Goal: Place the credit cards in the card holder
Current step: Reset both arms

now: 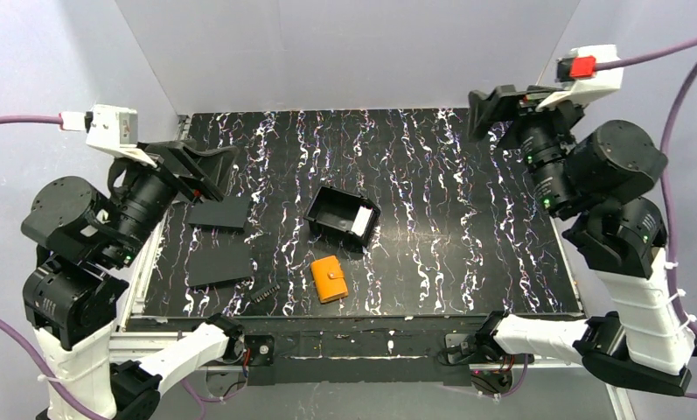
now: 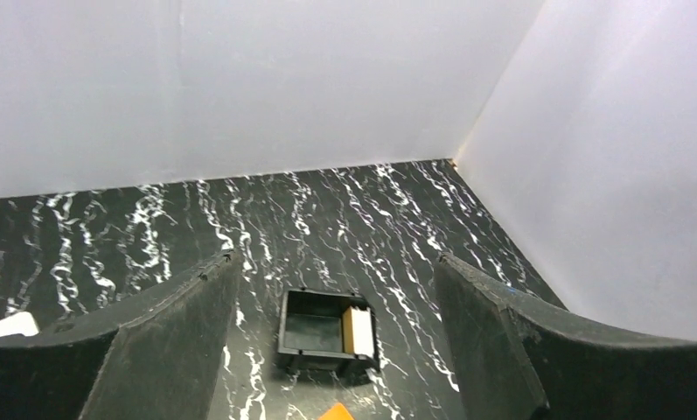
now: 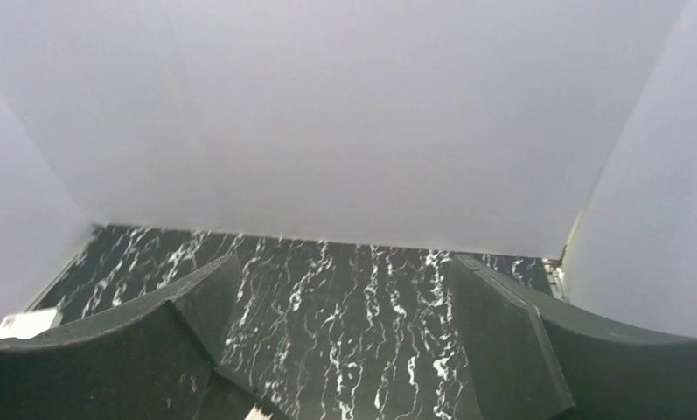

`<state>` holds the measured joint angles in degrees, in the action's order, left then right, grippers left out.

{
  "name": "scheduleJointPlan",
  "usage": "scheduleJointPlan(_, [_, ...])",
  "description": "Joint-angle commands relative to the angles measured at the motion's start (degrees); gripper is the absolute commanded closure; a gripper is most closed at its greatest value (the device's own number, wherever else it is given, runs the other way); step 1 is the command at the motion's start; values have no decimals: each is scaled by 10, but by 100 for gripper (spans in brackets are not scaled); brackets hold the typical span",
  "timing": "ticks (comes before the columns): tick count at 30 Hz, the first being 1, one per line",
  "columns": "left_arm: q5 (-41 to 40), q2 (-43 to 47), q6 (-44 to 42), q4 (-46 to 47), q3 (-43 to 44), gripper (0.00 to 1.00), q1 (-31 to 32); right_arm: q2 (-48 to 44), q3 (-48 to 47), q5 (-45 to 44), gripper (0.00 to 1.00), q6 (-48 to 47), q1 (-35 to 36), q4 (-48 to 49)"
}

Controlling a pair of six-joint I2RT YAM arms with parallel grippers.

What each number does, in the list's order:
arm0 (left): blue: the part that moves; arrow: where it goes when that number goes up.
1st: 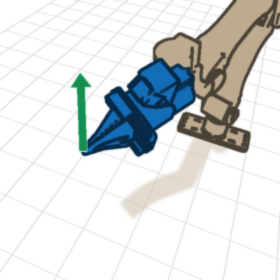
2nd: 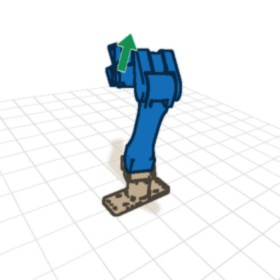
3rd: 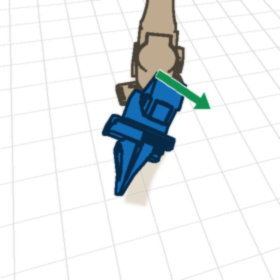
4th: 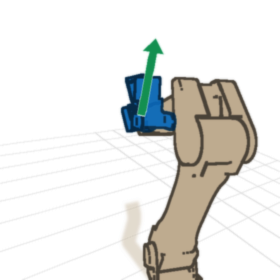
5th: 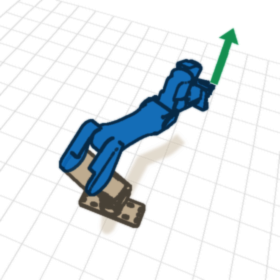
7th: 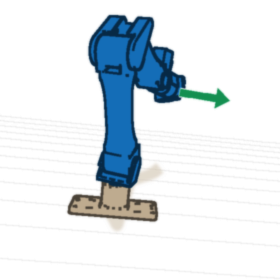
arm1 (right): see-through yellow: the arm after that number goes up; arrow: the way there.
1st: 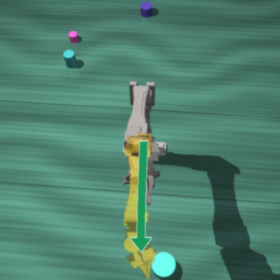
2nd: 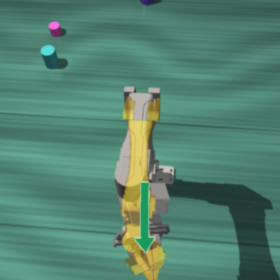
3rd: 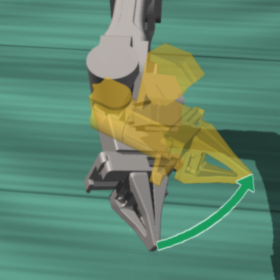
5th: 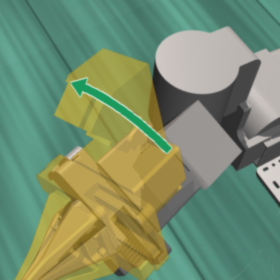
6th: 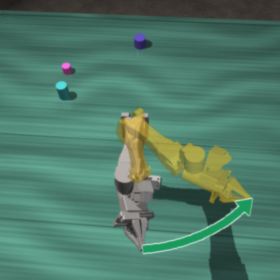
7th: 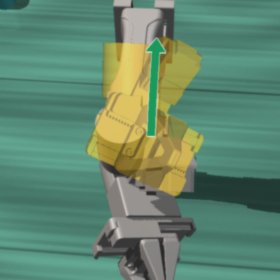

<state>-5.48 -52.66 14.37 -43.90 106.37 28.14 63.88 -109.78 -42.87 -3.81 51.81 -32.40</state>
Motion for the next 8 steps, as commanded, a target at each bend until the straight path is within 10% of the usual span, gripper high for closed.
scheduleJointPlan(1, [-50, -1, -51, -14, 23, 19, -3, -12, 6, -66, 2, -27, 1, 64])
scheduleJointPlan(8, [-52, 5, -52, -24, 28, 17, -3, -18, 30, -46, 2, -18, 2, 50])
